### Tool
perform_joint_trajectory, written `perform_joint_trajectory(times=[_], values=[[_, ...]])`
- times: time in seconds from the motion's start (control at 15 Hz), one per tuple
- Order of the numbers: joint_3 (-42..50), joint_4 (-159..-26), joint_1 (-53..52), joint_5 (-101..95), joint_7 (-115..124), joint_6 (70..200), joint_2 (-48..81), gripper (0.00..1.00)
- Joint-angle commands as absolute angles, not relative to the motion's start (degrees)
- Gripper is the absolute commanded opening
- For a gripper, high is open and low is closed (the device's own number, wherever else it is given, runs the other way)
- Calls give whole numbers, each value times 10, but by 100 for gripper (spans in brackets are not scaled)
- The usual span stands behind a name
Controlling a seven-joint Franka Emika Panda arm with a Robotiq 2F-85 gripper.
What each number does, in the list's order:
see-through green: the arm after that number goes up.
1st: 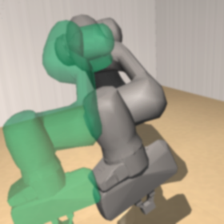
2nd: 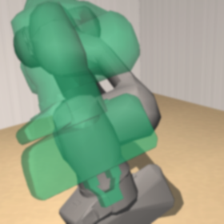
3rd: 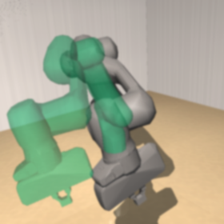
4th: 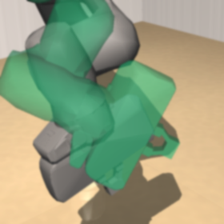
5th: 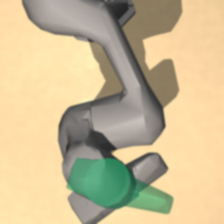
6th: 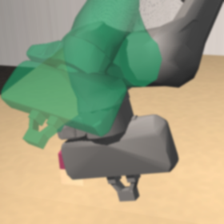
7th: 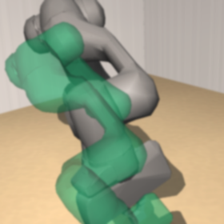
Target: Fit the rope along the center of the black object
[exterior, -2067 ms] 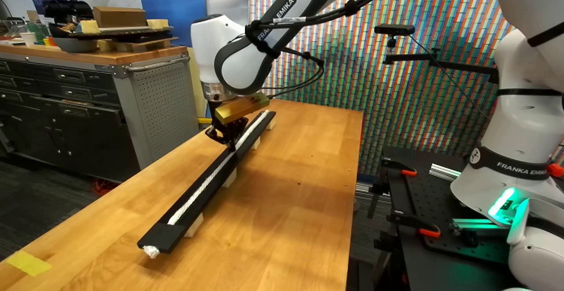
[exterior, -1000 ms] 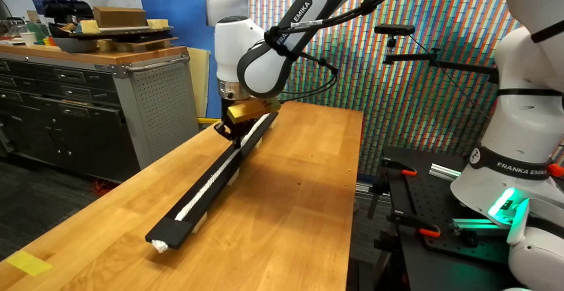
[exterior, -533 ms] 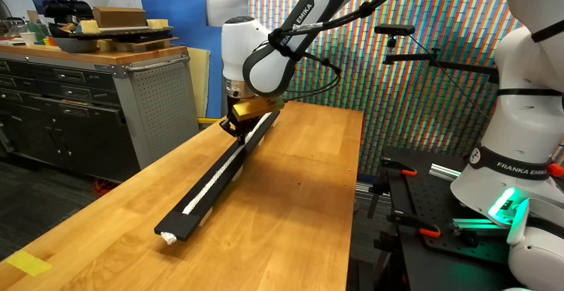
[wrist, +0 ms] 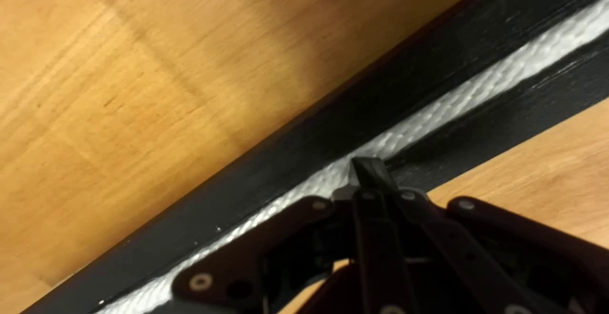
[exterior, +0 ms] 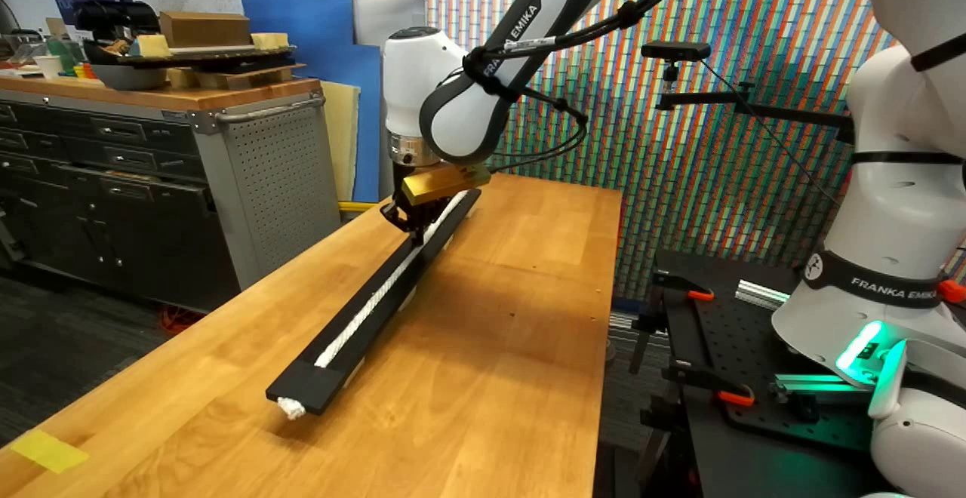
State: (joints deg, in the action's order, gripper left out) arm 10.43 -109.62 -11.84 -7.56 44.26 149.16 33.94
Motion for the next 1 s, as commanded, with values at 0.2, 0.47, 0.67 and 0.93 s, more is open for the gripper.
perform_joint_trajectory(times=[0.2, 0.47, 0.67, 0.93], values=[[125, -1141, -130, -99, 452, 1495, 297, 0], [136, -1123, -131, -116, 453, 1483, 299, 0], [136, -1110, -131, -124, 451, 1476, 301, 0], [131, -1094, -128, -124, 443, 1476, 307, 0]])
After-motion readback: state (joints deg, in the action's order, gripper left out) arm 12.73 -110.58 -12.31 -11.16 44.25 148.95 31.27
